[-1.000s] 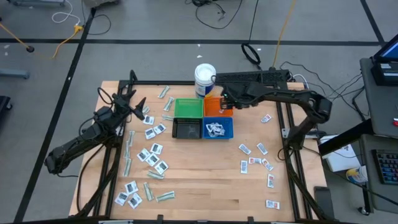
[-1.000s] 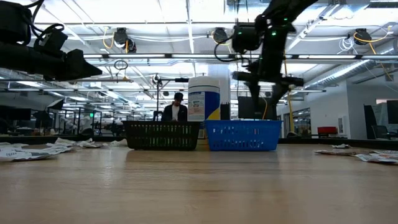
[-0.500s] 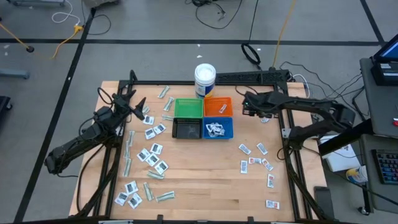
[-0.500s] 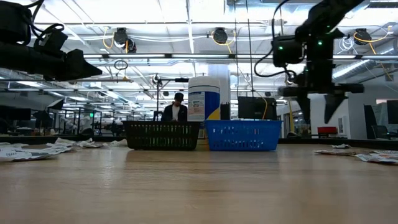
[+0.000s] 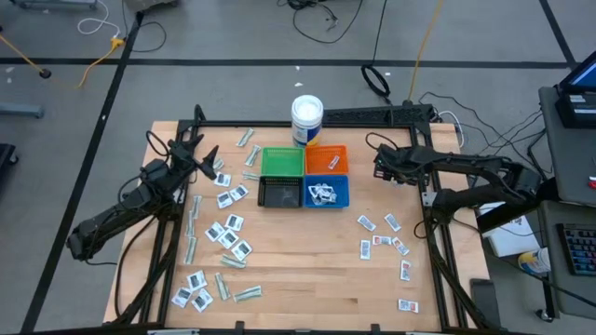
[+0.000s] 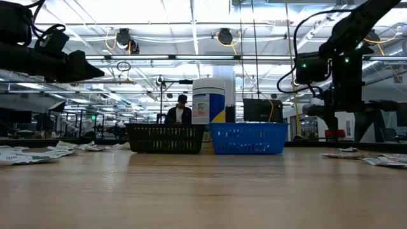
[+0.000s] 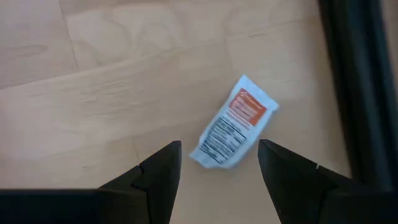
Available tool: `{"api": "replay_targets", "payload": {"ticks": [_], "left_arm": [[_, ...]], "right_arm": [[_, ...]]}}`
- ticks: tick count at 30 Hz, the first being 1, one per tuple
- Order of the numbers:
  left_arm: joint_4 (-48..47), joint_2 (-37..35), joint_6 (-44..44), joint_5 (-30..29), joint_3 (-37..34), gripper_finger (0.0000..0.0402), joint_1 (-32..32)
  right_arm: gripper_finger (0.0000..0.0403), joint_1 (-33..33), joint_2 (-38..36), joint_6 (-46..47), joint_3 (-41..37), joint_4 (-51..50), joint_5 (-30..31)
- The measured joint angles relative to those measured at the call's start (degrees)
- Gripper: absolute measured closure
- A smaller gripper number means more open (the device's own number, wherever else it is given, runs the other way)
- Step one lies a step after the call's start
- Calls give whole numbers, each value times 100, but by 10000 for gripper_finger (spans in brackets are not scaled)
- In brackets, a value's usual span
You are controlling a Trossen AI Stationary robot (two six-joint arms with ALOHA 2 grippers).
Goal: Pick & Place First Aid Supplies
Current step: Put the orange ointment pack into the orange basket
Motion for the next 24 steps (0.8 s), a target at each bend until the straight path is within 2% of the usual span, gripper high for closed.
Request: {"api": "replay_targets", "payload": {"ticks": [10, 13, 16, 24], "left_arm": [[0, -1, 0, -1, 2, 94, -2], [0, 0, 1, 0, 2, 94, -1], [0, -2, 0, 0, 2, 94, 0], [0, -1, 0, 0, 1, 94, -1]], "right_arm": [[193, -141, -14, -77, -591, 974, -91], [207, -141, -20, -90, -656, 1065, -165], [244, -137, -17, -107, -681, 1088, -203], [376, -137, -10, -180, -684, 1124, -279]]}}
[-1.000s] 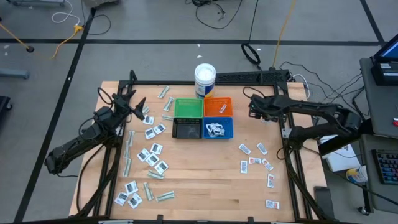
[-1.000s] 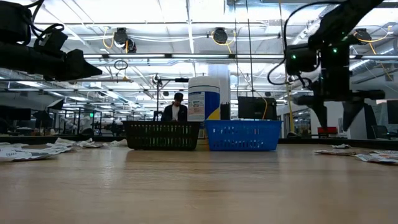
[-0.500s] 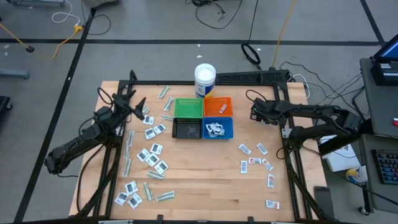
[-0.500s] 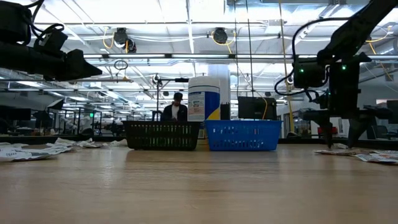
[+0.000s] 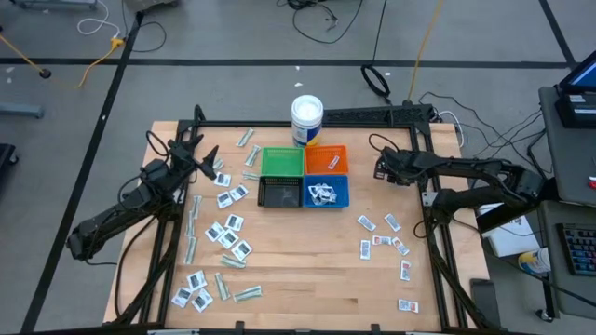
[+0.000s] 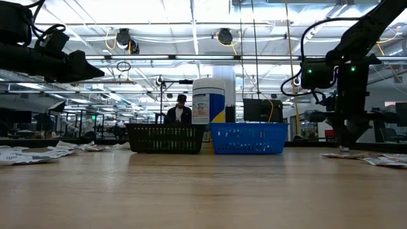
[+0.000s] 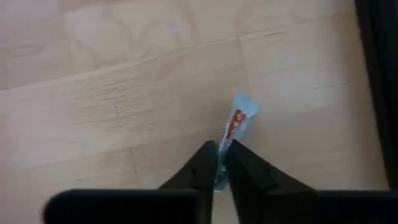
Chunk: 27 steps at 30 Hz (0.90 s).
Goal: Pick & Place First Aid Supplies
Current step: Put the orange ointment pack into the orange basket
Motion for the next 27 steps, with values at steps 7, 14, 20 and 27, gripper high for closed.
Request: {"api": "replay_targets", "payload": {"ticks": [7, 14, 20, 27], "left_arm": [[0, 0, 1, -1, 0, 94, 1], [0, 0, 0, -1, 1, 94, -1], [0, 1, 2, 0, 1, 94, -1], [0, -1, 0, 0, 1, 94, 0]], "right_arm": [[389, 2, 27, -712, 359, -394, -149], [399, 6, 19, -2033, 1047, -1312, -206], [397, 6, 18, -3354, 1426, -1866, -210], [398, 2, 16, -5184, 1805, -2149, -194]]}}
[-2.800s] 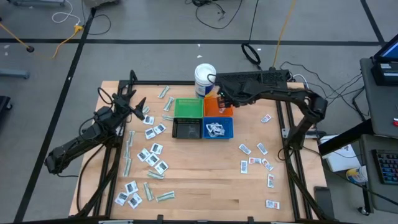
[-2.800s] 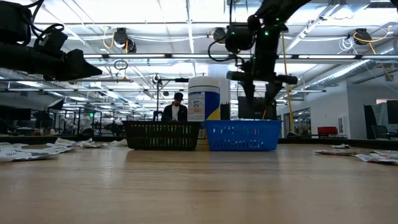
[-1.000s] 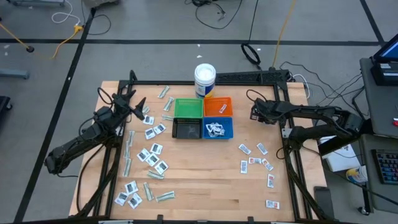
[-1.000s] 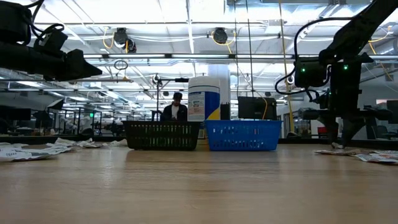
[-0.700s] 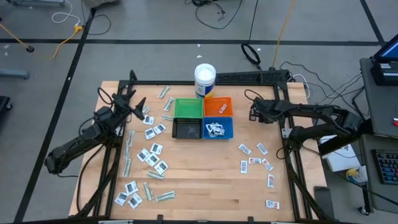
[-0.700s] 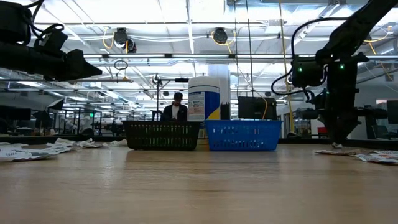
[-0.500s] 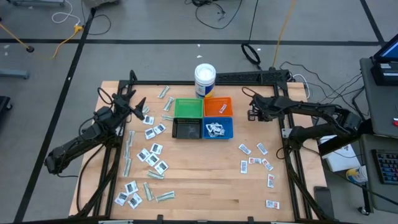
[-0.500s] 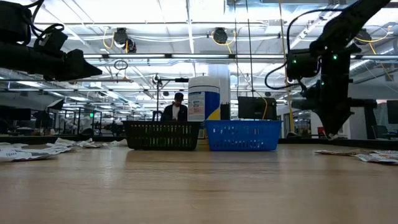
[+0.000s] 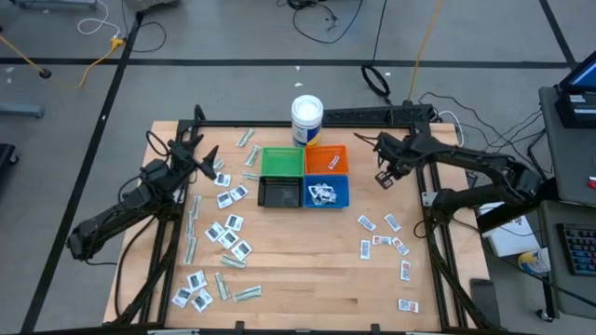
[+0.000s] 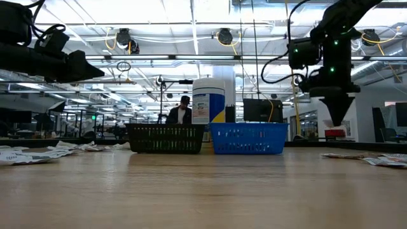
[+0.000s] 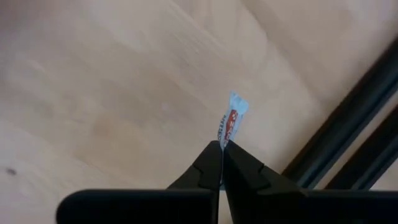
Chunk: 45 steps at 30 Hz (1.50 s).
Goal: Pick & Place First Aid Supplies
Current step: Put the orange ointment pack into the orange basket
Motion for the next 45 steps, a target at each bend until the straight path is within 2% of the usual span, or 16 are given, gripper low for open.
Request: {"api": "replay_targets", "payload": {"ticks": [6, 16, 27, 32, 45], "left_arm": [[0, 2, 0, 0, 0, 94, -1], [0, 0, 0, -2, -2, 94, -1], [0, 0, 0, -2, -1, 94, -1], [0, 1, 0, -1, 0, 94, -1], [0, 1, 0, 0, 0, 94, 1]], "right_arm": [[400, 85, 266, -1179, 524, -34, 5], [399, 537, 1530, -2691, 2015, 112, 1], [399, 1072, 2600, -3486, 3287, 657, -1], [399, 1252, 2868, -3528, 3339, 1182, -460], [399, 1457, 3556, -3631, 3259, 2292, -408]]}}
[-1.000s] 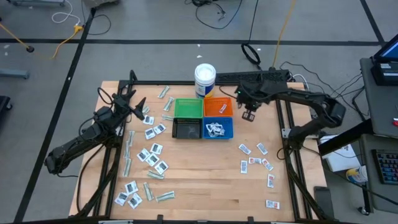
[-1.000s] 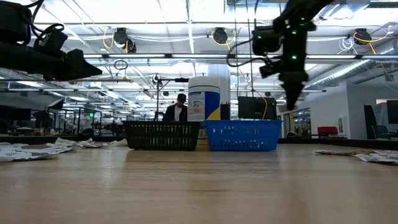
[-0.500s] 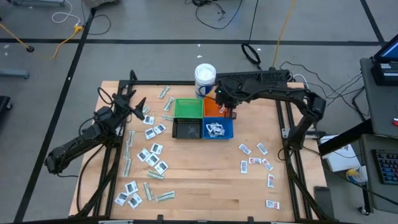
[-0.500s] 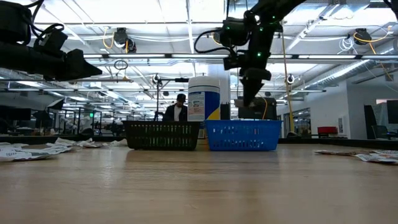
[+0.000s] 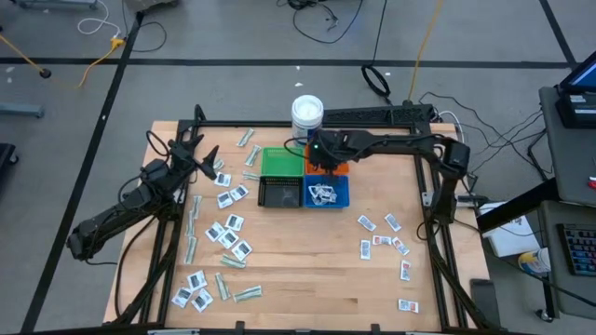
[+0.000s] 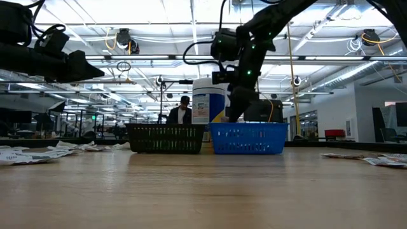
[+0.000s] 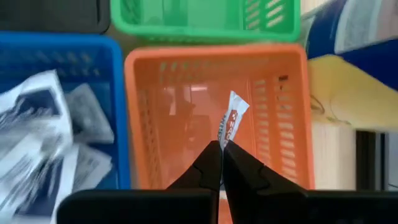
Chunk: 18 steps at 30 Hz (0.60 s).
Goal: Pick & Place First Aid Supplies
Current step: Put the orange ointment pack into the orange basket
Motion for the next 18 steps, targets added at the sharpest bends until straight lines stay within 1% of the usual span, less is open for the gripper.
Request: {"api": "replay_targets", "payload": {"ticks": [6, 12, 15, 18], "left_arm": [[0, -1, 0, 0, -2, 94, -1], [0, 0, 0, 0, -2, 94, -1], [0, 0, 1, -1, -1, 94, -1], [0, 0, 0, -2, -2, 94, -2]], "right_arm": [[399, -7, 192, -41, -77, 135, 0], [396, -7, 208, -288, -77, 119, 7], [379, -7, 208, -513, -77, 79, 9], [349, -7, 208, -535, -77, 76, 9]]}}
